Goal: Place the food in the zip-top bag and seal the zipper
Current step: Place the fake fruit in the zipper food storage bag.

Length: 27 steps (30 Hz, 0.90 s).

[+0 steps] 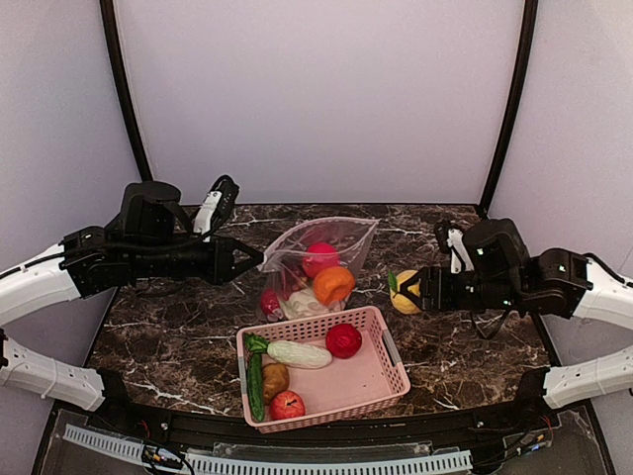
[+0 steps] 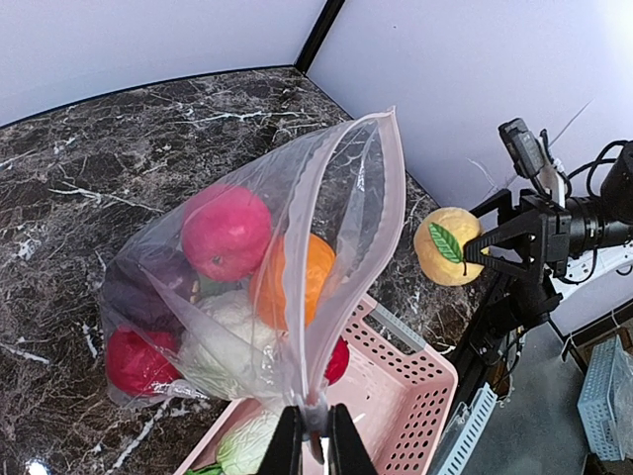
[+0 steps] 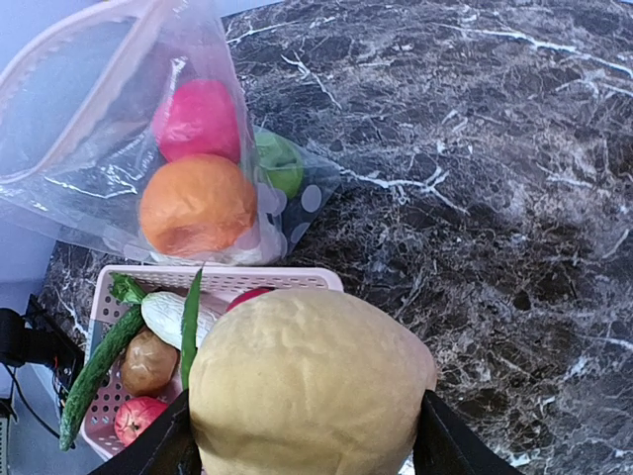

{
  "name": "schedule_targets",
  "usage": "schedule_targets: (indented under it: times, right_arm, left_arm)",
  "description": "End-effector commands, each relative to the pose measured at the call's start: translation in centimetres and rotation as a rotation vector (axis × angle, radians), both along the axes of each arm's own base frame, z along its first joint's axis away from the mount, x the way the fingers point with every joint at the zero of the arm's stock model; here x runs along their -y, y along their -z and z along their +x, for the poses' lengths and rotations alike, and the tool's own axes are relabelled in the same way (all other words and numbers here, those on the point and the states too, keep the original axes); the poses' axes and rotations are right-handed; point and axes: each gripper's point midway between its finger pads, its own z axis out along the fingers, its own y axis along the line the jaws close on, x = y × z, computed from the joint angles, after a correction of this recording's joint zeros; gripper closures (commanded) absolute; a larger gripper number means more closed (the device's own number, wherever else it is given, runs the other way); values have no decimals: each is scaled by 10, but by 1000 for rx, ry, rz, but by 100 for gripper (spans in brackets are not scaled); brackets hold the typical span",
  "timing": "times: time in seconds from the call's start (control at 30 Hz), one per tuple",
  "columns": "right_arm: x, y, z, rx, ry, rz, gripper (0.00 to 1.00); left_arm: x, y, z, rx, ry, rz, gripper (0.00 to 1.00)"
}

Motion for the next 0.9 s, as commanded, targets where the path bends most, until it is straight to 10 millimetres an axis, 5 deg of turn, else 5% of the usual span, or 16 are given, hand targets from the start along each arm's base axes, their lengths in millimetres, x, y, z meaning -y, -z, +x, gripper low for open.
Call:
schedule_targets:
  times: [0.0, 0.47, 0.63, 0.87]
  right_arm:
    - [-5, -51, 17, 127, -20, 28, 43]
    - [-92, -147, 34, 271, -268, 199, 45]
    - [-114, -157, 42, 293, -311, 206, 45]
    - [-130, -137, 61, 256, -281, 138, 46]
  left_arm:
    - [4, 2, 2, -11, 11, -13, 99]
    - [1, -1, 0, -2, 12, -20, 99]
    - [3, -4, -1, 2, 25, -25, 99]
    - [5, -6, -2, 6, 35, -34, 99]
